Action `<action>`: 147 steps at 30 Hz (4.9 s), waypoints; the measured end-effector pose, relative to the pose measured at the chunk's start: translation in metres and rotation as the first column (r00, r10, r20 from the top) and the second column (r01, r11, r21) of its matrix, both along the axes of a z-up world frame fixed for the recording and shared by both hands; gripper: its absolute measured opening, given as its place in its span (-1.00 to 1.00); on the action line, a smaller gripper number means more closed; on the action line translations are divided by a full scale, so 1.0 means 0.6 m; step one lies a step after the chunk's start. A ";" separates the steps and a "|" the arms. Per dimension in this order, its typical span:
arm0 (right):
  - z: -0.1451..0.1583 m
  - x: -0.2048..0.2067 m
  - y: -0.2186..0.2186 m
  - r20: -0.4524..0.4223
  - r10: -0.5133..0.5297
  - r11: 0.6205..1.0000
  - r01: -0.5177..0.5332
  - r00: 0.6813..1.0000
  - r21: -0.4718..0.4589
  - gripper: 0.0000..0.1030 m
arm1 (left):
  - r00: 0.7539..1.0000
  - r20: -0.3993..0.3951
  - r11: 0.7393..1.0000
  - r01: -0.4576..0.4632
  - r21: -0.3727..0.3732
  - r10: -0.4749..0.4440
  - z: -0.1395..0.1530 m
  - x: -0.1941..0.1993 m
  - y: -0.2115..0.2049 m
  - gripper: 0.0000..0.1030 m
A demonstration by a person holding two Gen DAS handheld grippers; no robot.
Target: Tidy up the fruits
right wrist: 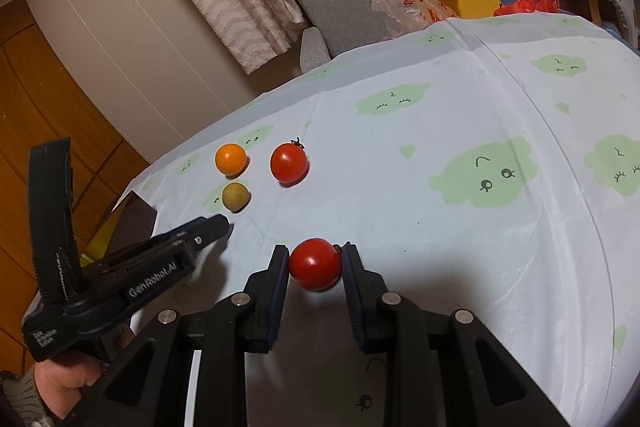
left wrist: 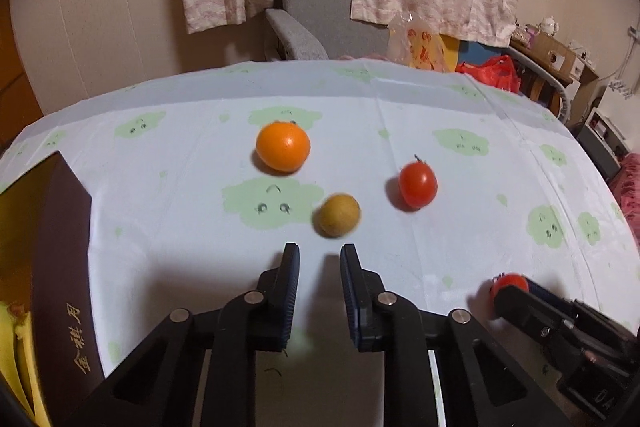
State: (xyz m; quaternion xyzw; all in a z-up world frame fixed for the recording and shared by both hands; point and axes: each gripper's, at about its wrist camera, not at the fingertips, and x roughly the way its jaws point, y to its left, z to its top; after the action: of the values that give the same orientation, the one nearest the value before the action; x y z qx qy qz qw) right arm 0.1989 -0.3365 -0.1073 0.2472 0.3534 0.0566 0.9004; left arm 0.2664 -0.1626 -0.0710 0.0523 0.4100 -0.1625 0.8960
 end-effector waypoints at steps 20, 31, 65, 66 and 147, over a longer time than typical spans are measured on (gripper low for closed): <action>-0.004 -0.002 -0.008 0.004 -0.002 1.000 0.002 1.000 0.029 -0.46 | 0.998 -0.038 0.999 0.045 -0.017 -0.045 -0.009 0.050 -0.028 -0.54; 0.005 -0.018 -0.008 0.019 -0.036 0.999 0.036 0.999 0.015 -0.47 | 1.000 -0.028 0.991 -0.016 -0.136 0.013 0.041 -0.051 0.037 -0.54; 0.134 -0.088 0.327 0.110 0.351 0.933 -0.338 0.930 -0.121 -0.47 | 0.895 0.017 0.883 -0.437 -0.172 0.446 0.080 -0.233 0.496 -0.54; 0.134 -0.088 0.336 0.108 0.363 0.929 -0.349 0.926 -0.125 -0.47 | 0.892 0.013 0.881 -0.444 -0.162 0.452 0.076 -0.232 0.503 -0.54; 0.116 -0.058 0.426 0.004 0.414 0.904 -0.410 0.910 -0.122 -0.42 | 0.820 0.078 0.817 -0.548 -0.177 0.567 0.072 -0.311 0.535 0.99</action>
State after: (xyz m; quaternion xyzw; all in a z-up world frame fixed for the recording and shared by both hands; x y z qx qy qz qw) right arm 0.1643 -0.0809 -0.0377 0.1121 0.3869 0.2281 0.8864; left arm 0.0796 0.1585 -0.0276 -0.1260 0.3365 0.0814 0.9297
